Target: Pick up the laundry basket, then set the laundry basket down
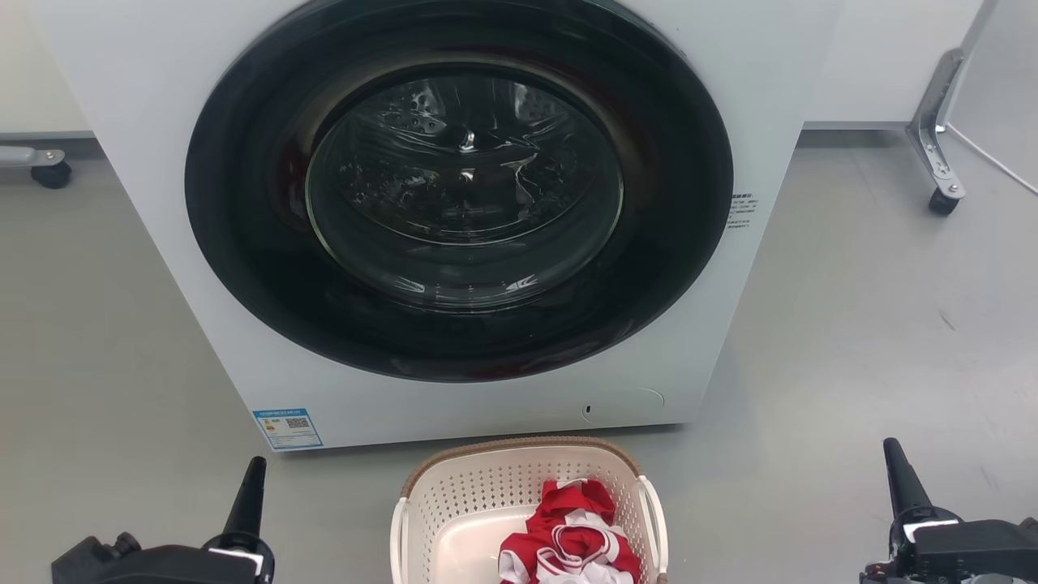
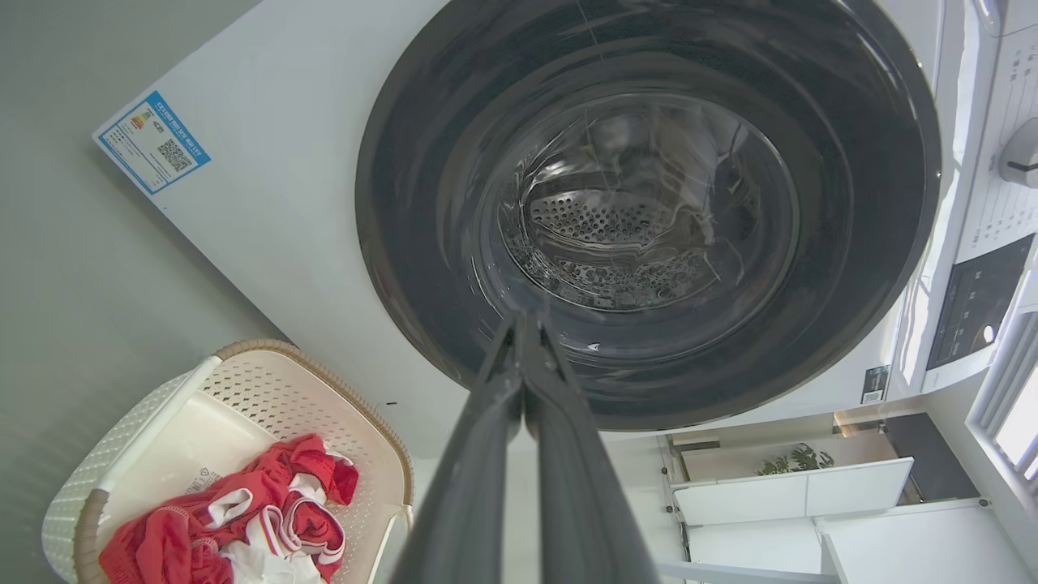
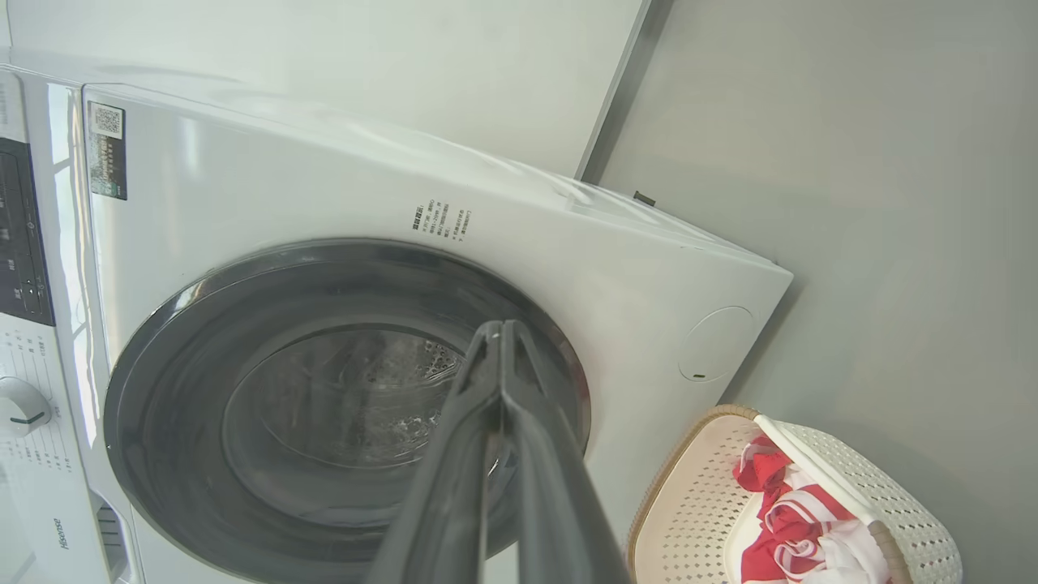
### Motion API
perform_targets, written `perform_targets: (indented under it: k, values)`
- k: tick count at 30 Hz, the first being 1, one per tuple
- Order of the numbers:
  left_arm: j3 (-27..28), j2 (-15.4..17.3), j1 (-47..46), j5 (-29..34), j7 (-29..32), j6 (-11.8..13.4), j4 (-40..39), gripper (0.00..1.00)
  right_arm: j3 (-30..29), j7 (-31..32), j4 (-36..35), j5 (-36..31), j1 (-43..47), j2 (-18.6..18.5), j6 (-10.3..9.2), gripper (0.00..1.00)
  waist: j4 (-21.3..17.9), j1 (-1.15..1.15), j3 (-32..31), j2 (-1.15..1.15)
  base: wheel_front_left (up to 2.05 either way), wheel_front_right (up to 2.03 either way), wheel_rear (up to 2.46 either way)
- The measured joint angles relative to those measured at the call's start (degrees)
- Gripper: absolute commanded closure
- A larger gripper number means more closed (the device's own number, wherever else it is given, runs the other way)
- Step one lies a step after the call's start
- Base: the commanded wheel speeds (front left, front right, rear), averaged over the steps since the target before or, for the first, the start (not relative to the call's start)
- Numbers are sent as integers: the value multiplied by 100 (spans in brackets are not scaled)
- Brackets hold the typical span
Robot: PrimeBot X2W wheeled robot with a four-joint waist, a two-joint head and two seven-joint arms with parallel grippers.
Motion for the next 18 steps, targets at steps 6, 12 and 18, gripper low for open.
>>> perform_targets:
  k: [6, 12, 18]
  values:
    - [103, -47, -77, -427, 68, -81, 74, 100, -168, 122, 48, 403, -12, 81, 93, 100, -4, 0, 9, 0, 0, 0, 0]
    - [230, -77, -118, -899, 154, -182, 156, 100, -339, 225, 105, 808, -26, 157, 196, 100, -7, 0, 18, 0, 0, 0, 0]
    - [357, -120, -191, -1350, 204, -277, 223, 100, -509, 368, 165, 1232, -77, 241, 276, 100, -10, 0, 27, 0, 0, 0, 0]
